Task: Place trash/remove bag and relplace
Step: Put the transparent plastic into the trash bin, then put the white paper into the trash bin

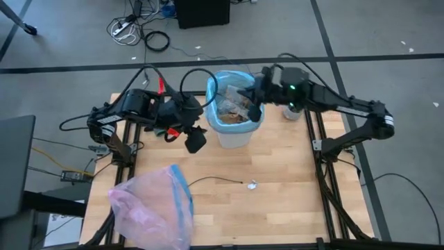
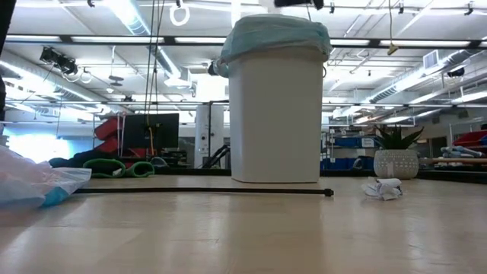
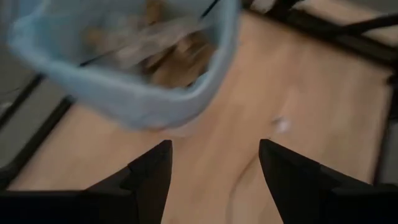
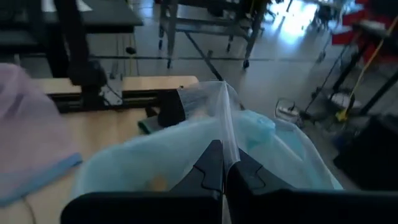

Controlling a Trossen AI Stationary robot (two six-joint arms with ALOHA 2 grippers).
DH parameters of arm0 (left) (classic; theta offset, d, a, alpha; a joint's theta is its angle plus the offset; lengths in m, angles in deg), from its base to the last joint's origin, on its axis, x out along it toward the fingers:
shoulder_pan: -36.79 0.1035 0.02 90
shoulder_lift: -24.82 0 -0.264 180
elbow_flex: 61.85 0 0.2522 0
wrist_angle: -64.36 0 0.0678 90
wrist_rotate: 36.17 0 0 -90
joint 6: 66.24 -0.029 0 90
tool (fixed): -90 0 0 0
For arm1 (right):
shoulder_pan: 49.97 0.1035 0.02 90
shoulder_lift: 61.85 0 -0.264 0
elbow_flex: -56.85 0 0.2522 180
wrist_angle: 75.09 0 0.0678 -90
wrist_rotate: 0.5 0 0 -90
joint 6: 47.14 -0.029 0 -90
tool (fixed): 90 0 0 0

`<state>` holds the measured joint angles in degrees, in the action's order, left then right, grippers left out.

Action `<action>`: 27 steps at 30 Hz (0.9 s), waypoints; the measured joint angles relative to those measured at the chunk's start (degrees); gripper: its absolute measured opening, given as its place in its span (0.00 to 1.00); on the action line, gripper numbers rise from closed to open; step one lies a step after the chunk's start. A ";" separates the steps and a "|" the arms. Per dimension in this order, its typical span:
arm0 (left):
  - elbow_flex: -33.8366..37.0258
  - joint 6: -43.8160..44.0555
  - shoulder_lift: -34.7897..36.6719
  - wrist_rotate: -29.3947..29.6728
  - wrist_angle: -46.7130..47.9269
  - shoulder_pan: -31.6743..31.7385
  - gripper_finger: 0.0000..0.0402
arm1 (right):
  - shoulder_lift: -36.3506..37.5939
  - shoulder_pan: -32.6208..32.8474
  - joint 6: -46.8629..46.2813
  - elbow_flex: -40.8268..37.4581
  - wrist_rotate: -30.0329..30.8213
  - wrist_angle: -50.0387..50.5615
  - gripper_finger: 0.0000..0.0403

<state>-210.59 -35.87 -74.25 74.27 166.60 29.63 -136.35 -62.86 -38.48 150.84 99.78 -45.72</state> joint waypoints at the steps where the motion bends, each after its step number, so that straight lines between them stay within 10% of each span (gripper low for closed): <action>1: 0.00 0.15 0.00 0.90 1.54 0.00 0.62 | -1.42 -0.86 -0.82 1.04 -0.39 1.26 0.00; 10: 6.56 -0.30 0.17 -0.84 1.63 -0.12 0.61 | -8.80 -3.73 -5.48 5.44 -3.60 8.73 0.05; 27: 21.76 -11.32 0.48 -4.91 -11.38 2.88 0.54 | -0.68 -3.73 -8.19 5.60 0.67 7.97 0.64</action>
<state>-188.83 -47.20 -73.76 69.36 155.22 32.51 -137.03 -66.59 -46.67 156.43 100.45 -37.75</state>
